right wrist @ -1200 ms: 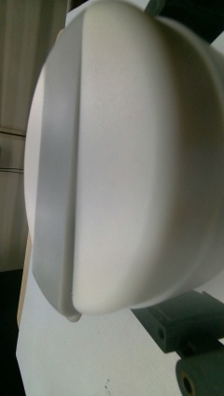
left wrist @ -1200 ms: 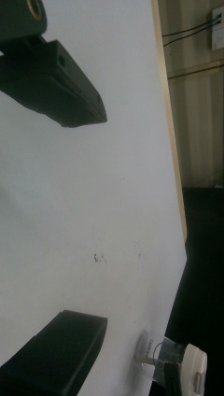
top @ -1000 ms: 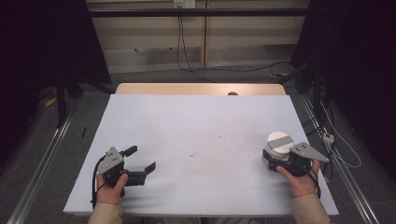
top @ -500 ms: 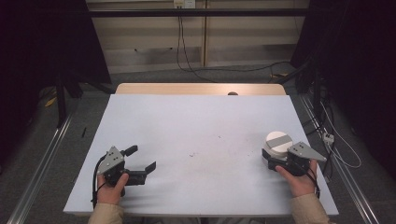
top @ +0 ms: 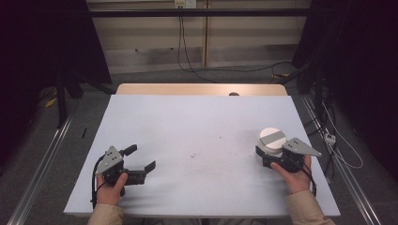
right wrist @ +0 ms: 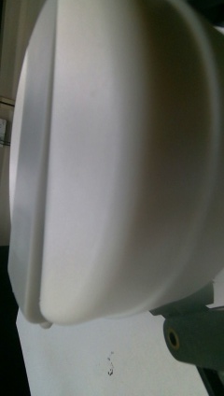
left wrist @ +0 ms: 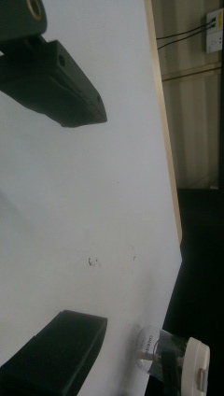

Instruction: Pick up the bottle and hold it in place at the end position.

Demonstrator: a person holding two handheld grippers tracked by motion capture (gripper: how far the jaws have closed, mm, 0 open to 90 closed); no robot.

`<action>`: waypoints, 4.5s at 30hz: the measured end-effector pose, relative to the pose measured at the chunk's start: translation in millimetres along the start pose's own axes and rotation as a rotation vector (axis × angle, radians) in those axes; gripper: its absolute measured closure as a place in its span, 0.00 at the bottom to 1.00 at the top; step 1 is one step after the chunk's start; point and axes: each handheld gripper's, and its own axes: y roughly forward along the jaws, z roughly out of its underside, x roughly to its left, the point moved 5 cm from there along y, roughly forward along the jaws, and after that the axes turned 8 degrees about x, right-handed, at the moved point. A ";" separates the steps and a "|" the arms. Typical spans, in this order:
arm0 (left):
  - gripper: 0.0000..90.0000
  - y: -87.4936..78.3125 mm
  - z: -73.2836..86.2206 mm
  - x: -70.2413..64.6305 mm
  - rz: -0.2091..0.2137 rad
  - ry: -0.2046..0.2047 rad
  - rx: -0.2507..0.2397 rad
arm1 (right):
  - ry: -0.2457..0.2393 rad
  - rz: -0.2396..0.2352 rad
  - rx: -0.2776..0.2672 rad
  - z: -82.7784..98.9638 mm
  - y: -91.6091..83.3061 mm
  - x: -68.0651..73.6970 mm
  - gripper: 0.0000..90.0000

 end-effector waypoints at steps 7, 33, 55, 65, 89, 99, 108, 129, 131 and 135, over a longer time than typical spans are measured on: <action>0.04 -1.4 0.0 0.8 -0.005 -0.004 -0.005 | 0.002 -0.034 -0.010 -7.1 8.5 10.1 0.21; 0.04 -2.3 1.1 0.5 0.005 0.002 -0.002 | -0.038 -0.122 -0.015 -28.6 41.9 41.9 0.21; 0.04 -3.1 1.6 1.2 0.005 -0.002 -0.002 | -0.065 -0.185 -0.018 -44.3 72.3 69.3 0.21; 0.04 -3.3 2.2 1.1 0.002 -0.002 0.002 | -0.076 -0.204 -0.008 -47.4 85.3 78.4 0.21; 0.04 -3.0 2.2 1.0 0.004 0.001 0.003 | -0.090 -0.238 -0.008 -55.4 107.6 95.0 0.21; 0.04 -2.8 2.8 2.3 0.006 -0.012 -0.003 | -0.093 -0.248 -0.015 -60.7 114.4 100.6 0.21; 0.04 -4.3 2.4 1.7 0.006 -0.012 -0.007 | -0.094 -0.254 -0.013 -63.0 118.7 104.9 0.21; 0.04 -4.8 2.3 2.4 0.005 -0.017 -0.013 | -0.095 -0.258 -0.018 -69.8 129.9 109.1 0.21; 0.04 -4.5 2.3 1.7 0.011 -0.014 -0.012 | -0.097 -0.262 -0.017 -70.5 132.4 111.0 0.21; 0.04 -3.8 2.6 1.1 0.011 -0.016 -0.010 | -0.099 -0.270 -0.018 -70.8 136.0 114.0 0.21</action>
